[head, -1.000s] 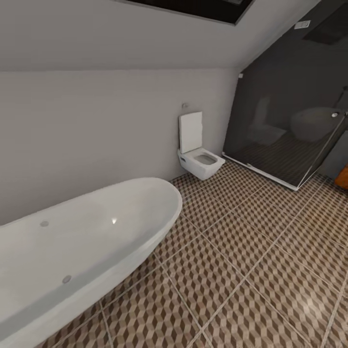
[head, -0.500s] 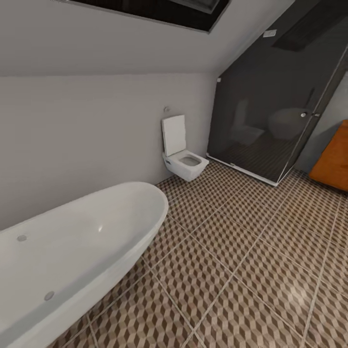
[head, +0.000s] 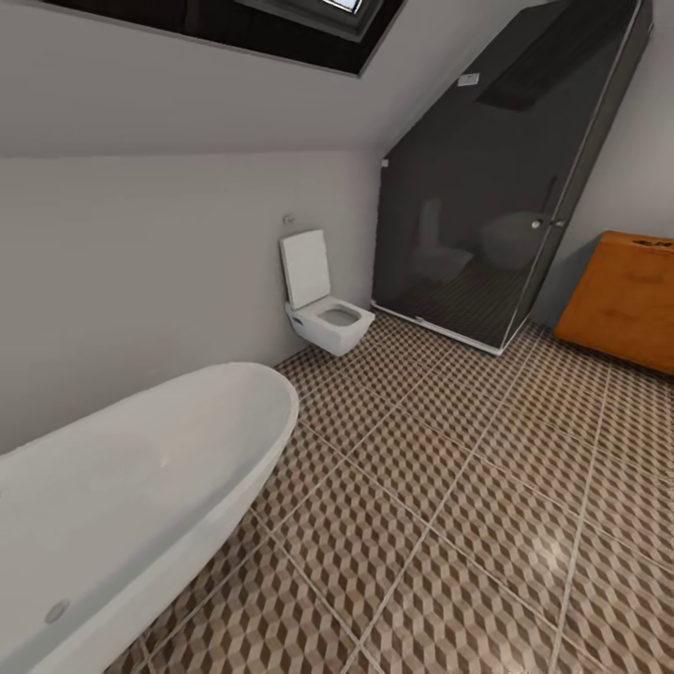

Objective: Take the four mousetraps from the cabinet in the bathroom and place them on the bathroom floor. Make sure all four end up on the same floor surface, and ensure that at least two of them are either under or directly next to the same bathroom sink.

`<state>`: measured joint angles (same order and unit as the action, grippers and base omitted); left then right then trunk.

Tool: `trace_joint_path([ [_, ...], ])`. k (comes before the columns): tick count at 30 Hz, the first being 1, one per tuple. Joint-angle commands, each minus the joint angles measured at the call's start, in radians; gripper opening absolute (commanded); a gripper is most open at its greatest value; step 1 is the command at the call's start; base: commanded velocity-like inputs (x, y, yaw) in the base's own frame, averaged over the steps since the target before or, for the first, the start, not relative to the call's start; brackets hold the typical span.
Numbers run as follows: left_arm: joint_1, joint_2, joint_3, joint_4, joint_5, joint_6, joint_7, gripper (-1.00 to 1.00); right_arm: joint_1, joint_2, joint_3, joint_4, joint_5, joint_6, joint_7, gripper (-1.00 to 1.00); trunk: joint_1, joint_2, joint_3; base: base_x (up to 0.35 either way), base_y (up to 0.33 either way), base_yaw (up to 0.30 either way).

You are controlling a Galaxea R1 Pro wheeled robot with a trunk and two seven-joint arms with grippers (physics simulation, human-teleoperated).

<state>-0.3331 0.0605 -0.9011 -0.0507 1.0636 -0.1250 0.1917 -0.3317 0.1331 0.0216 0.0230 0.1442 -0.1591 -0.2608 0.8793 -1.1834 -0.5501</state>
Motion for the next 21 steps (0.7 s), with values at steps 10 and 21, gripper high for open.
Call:
trace_joint_path([
  [10, 0.000, 0.001, -0.009, -0.003, 0.007, -0.001, 0.006, 1.00, -0.001, 0.000, 0.001, 0.003, 0.008, -0.002, -0.006, 1.00, 0.000, -0.001, 0.012, 0.000, 0.000, -0.219],
  [21, 0.000, 0.001, -0.009, -0.003, 0.007, -0.001, 0.006, 1.00, -0.001, -0.001, 0.001, 0.001, 0.007, -0.002, -0.006, 1.00, 0.000, -0.001, 0.025, 0.000, 0.000, -0.189],
])
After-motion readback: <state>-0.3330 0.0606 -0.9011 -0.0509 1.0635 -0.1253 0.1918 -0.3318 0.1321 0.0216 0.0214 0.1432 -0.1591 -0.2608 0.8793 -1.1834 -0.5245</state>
